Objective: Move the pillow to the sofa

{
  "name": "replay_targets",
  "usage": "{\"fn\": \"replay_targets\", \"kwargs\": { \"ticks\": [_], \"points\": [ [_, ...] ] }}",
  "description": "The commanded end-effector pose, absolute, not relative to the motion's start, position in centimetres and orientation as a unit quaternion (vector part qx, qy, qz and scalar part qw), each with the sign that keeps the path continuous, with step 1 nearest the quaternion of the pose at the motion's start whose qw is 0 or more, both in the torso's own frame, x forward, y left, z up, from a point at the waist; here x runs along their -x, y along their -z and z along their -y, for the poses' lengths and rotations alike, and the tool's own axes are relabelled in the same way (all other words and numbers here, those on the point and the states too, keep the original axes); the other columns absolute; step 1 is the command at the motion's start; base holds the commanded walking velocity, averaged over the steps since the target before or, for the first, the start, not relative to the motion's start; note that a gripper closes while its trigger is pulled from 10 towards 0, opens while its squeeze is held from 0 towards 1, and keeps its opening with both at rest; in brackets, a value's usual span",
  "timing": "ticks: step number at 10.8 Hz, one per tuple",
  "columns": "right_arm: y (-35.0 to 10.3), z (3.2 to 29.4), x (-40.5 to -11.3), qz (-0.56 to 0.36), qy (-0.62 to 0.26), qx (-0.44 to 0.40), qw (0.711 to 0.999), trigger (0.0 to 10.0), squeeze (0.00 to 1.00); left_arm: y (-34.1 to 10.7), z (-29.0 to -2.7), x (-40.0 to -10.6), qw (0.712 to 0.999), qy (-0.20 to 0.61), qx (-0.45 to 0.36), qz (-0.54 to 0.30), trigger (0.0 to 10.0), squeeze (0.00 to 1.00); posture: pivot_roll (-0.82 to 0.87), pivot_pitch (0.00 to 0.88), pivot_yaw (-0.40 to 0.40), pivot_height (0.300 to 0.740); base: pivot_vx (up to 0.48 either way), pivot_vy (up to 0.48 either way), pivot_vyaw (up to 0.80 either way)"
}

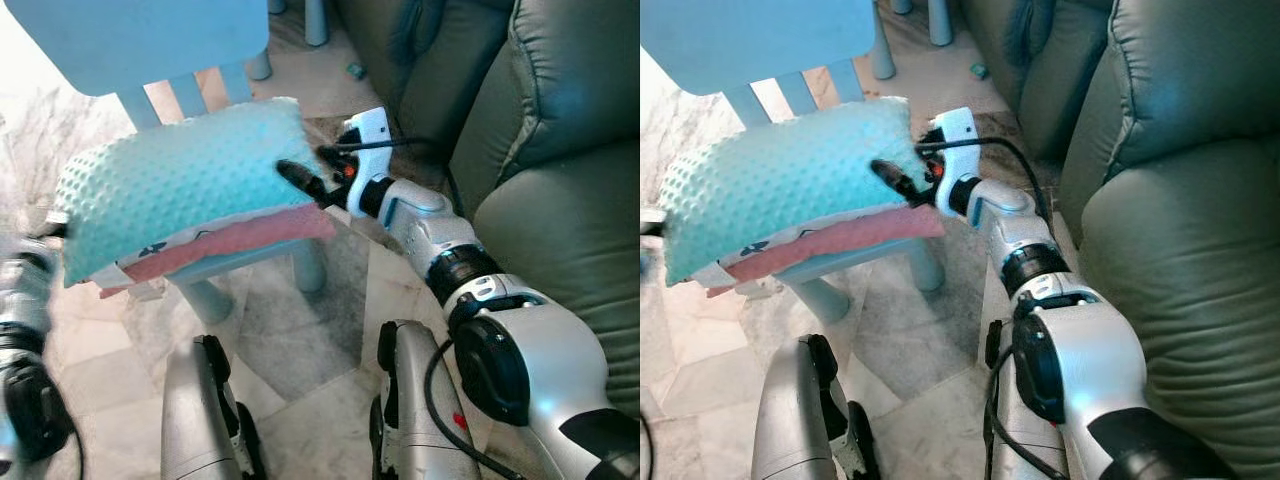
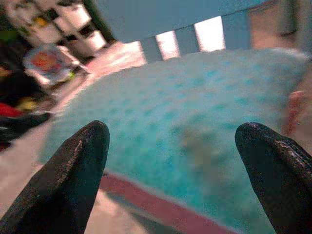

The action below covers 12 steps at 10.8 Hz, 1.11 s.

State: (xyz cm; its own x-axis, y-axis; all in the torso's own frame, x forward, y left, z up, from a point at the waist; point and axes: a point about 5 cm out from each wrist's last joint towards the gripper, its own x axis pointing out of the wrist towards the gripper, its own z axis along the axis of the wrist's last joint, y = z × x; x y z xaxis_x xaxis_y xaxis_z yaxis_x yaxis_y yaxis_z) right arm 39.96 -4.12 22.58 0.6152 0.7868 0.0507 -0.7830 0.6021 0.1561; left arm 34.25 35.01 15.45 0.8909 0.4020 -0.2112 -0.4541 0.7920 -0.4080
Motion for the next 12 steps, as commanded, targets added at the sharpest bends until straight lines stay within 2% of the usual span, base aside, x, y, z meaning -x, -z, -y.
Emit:
{"fn": "replay_targets", "kwargs": {
  "ticks": [1, 3, 4, 6, 7, 10, 12],
  "points": [
    [-22.4, 3.4, -39.7, -0.026, -0.460, -0.109, 0.881, 10.0, 0.00, -15.0, -35.1, -34.0, 0.944, -0.225, 0.230, -0.073, 10.0, 0.00, -0.14, 0.396, 0.028, 0.501, 0.000, 0.000, 0.00],
    [-21.8, 2.9, -39.3, -0.042, -0.478, -0.125, 0.868, 10.0, 0.00, -14.4, -34.1, -34.4, 0.946, -0.209, 0.233, -0.085, 10.0, 0.00, -0.14, 0.402, 0.027, 0.501, 0.000, 0.000, 0.00],
    [-21.5, 2.7, -39.1, -0.056, -0.487, -0.159, 0.857, 10.0, 0.00, -14.1, -33.8, -34.5, 0.945, -0.204, 0.238, -0.090, 10.0, 0.00, -0.15, 0.404, 0.026, 0.501, 0.000, 0.000, 0.00],
    [-21.2, 1.4, -38.4, -0.084, -0.519, -0.224, 0.821, 10.0, 0.00, -13.6, -32.2, -35.0, 0.947, -0.159, 0.261, -0.100, 10.0, 0.00, -0.16, 0.408, 0.023, 0.501, 0.000, 0.000, 0.00],
    [-20.9, 0.4, -37.9, -0.092, -0.535, -0.239, 0.805, 10.0, 0.00, -13.6, -31.3, -35.5, 0.939, -0.138, 0.299, -0.093, 10.0, 0.00, -0.16, 0.410, 0.021, 0.501, 0.000, 0.000, 0.00],
    [-21.0, -1.6, -36.8, -0.109, -0.570, -0.286, 0.763, 10.0, 0.00, -14.5, -28.3, -37.1, 0.933, -0.066, 0.345, -0.074, 10.0, 0.00, -0.16, 0.414, 0.018, 0.501, 0.000, 0.000, 0.00],
    [-20.3, -1.8, -36.5, -0.116, -0.575, -0.272, 0.763, 10.0, 0.00, -14.5, -27.4, -37.5, 0.936, -0.053, 0.341, -0.075, 10.0, 0.00, -0.16, 0.412, 0.019, 0.501, 0.000, 0.000, 0.00]
  ]
}}
